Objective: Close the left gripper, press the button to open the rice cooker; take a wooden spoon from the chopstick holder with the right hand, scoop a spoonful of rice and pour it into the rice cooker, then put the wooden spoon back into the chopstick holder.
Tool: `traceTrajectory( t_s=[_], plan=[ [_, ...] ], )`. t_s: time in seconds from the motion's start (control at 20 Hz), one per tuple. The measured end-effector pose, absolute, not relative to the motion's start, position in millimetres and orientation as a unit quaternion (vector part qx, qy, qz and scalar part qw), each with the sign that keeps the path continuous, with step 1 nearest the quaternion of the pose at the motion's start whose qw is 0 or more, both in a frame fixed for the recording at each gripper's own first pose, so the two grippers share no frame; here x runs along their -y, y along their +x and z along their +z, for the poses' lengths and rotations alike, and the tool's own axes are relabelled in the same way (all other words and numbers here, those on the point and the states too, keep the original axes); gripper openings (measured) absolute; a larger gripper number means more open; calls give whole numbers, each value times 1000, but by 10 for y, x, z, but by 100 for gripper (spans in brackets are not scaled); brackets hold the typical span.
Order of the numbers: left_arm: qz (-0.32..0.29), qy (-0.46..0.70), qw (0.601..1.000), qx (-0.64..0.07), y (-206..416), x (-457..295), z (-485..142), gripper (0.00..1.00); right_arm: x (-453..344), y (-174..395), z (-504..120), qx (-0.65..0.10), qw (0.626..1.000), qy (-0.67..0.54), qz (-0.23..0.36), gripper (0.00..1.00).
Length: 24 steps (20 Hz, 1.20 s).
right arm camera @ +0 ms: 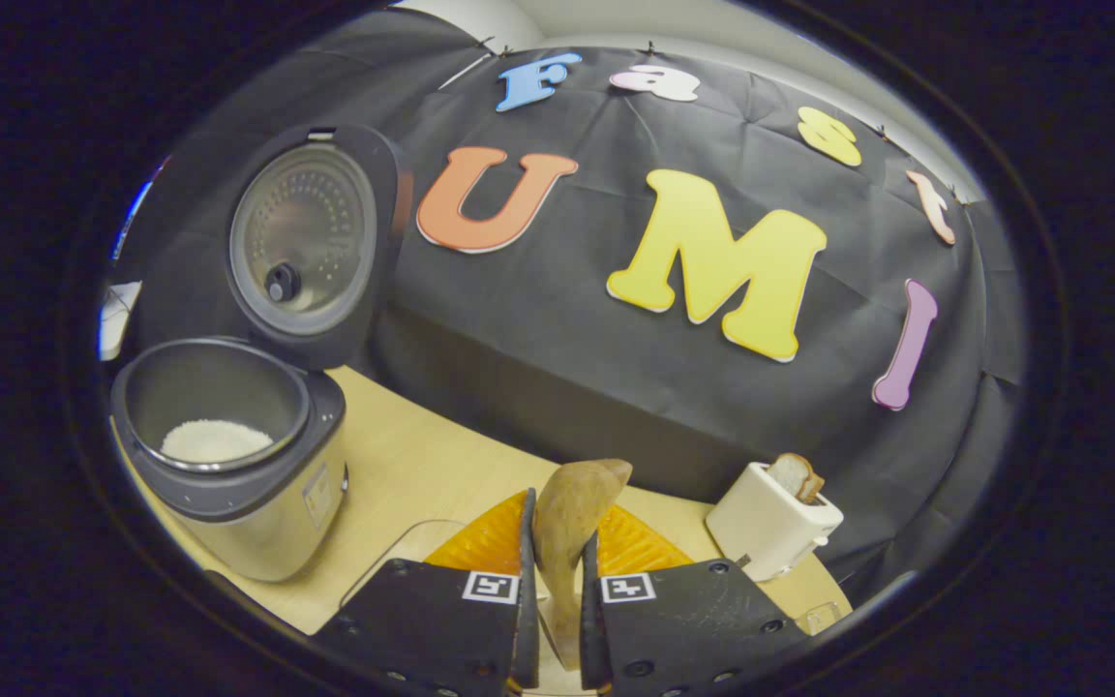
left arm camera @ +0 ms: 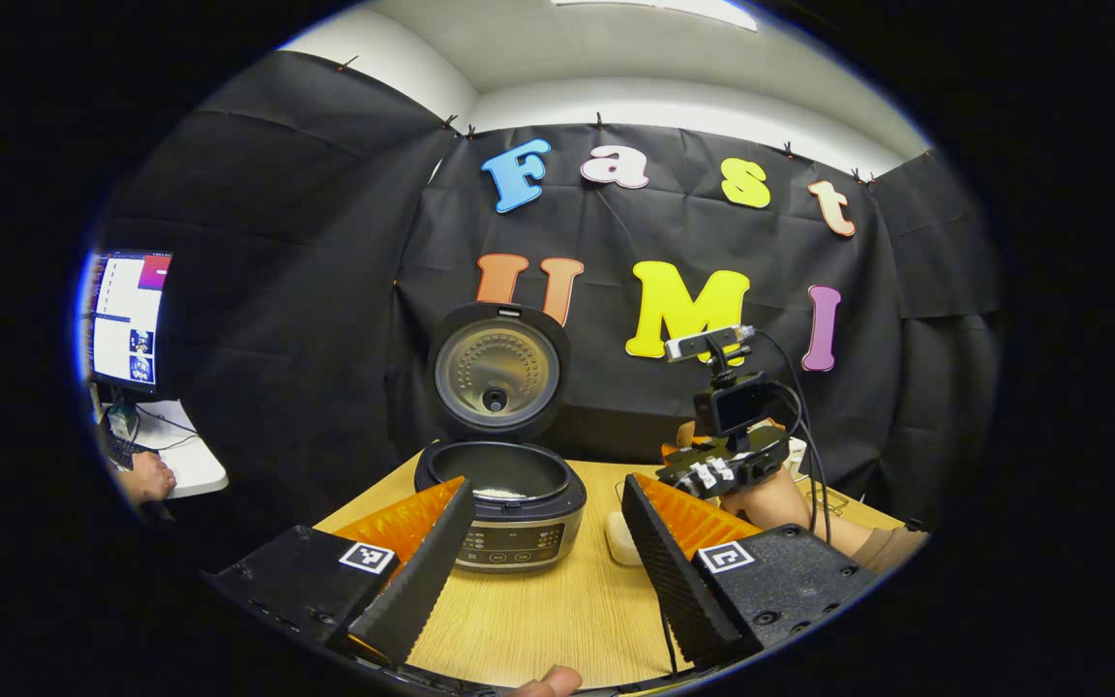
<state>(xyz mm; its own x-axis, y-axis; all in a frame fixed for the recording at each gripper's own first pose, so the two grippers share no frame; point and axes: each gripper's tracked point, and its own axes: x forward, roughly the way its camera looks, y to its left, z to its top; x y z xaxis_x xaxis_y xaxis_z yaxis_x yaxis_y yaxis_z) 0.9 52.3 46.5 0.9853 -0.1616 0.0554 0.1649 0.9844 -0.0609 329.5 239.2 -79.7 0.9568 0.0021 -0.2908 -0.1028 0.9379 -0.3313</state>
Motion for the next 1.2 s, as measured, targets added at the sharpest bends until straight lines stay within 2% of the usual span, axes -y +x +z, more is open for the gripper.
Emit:
traceTrajectory(
  t_s=[0.25, 0.45, 0.6, 0.65, 0.75, 0.95, 1.1, 1.2],
  plan=[
    [-80, -26, 996, 25, 24, -529, 461, 98, -2244, 3241, -1053, -165, 955, -246, 7, 16],
    [-75, -25, 997, 18, 36, -547, 430, 98, -2257, 3049, -1168, -198, 951, -239, 12, 17],
    [-80, -27, 996, 20, 15, -518, 444, 100, -2306, 2864, -1296, -265, 950, -161, 38, 16],
    [-81, -27, 996, 21, 22, -517, 441, 98, -2277, 2814, -1328, -285, 949, -130, 38, 16],
    [-80, -28, 996, 18, 19, -520, 433, 98, -2123, 2790, -1261, -297, 949, -106, 27, 17],
    [-81, -29, 996, 22, 0, -533, 459, 98, -2041, 2651, -1268, -342, 939, 16, 26, 17],
    [-79, -35, 996, 21, -5, -543, 461, 98, -2182, 2562, -1259, -380, 910, 162, 45, 17],
    [-78, -35, 996, 21, -15, -559, 460, 98, -2194, 2580, -1252, -388, 896, 212, 47, 17]
  ],
)
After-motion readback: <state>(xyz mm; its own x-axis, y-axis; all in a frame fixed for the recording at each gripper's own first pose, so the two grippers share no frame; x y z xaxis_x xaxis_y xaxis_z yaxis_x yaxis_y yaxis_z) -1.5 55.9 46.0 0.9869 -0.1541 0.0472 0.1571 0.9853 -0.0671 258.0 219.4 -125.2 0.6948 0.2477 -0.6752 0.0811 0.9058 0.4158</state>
